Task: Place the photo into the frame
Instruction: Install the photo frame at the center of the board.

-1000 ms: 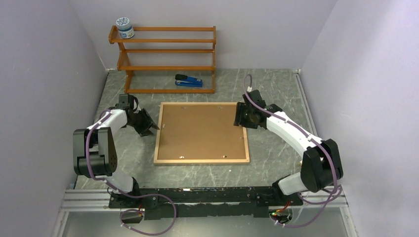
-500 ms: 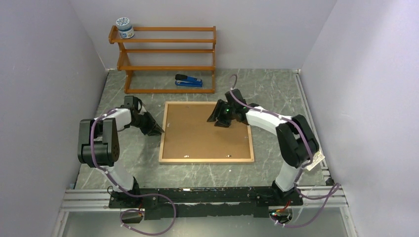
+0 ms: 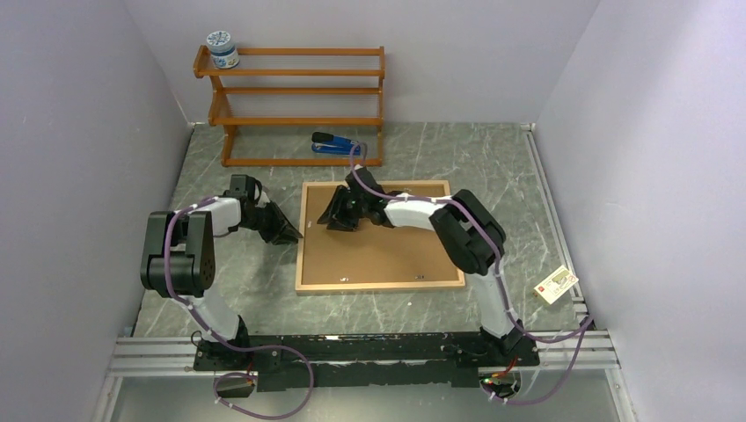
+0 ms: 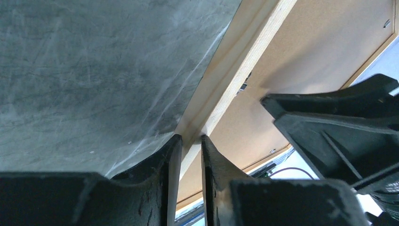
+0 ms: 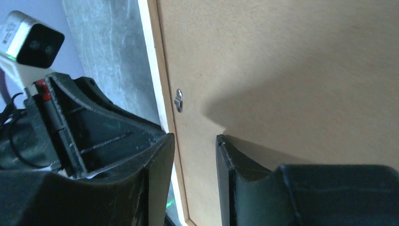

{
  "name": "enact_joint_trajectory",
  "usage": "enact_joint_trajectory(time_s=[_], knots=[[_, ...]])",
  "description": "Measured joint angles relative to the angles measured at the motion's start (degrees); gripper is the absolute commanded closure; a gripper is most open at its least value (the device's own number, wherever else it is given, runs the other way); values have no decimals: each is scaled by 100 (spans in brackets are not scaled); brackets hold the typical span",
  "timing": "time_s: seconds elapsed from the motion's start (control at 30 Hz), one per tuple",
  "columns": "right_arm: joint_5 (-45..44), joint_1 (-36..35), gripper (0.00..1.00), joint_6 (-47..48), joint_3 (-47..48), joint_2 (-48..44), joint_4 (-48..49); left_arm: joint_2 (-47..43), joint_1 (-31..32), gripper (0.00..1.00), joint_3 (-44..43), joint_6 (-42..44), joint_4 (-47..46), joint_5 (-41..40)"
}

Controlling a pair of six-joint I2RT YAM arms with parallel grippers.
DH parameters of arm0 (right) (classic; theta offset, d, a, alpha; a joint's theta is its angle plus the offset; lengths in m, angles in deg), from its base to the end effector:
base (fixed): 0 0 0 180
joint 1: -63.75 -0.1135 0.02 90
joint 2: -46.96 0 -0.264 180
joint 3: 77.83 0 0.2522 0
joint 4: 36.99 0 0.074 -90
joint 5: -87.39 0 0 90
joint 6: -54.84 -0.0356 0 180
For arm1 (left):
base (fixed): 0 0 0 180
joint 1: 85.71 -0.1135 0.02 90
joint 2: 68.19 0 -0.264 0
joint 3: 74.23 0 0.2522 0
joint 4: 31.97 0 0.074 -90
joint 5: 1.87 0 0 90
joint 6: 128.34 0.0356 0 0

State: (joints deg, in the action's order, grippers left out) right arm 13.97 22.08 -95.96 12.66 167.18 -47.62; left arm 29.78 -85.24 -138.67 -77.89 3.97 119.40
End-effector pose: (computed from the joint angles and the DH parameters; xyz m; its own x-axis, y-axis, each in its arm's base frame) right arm 0.3326 0.3096 0.1465 -0.9340 0.2887 -0.2104 0.0322 0.6546 0.7553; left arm 0.3033 -0.0210 0.1378 -0.8424 -0.5374 0.0391 -0.4505 0.6628 -0.5981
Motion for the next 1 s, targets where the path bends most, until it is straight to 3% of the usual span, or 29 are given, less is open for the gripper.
enact_joint_trajectory(time_s=[0.4, 1.0], knots=[[4, -280, 65, -24, 807, 756, 208, 146, 37, 73, -304, 446, 743, 37], [282, -275, 67, -140, 839, 1045, 975, 302, 22, 74, -442, 721, 984, 179]])
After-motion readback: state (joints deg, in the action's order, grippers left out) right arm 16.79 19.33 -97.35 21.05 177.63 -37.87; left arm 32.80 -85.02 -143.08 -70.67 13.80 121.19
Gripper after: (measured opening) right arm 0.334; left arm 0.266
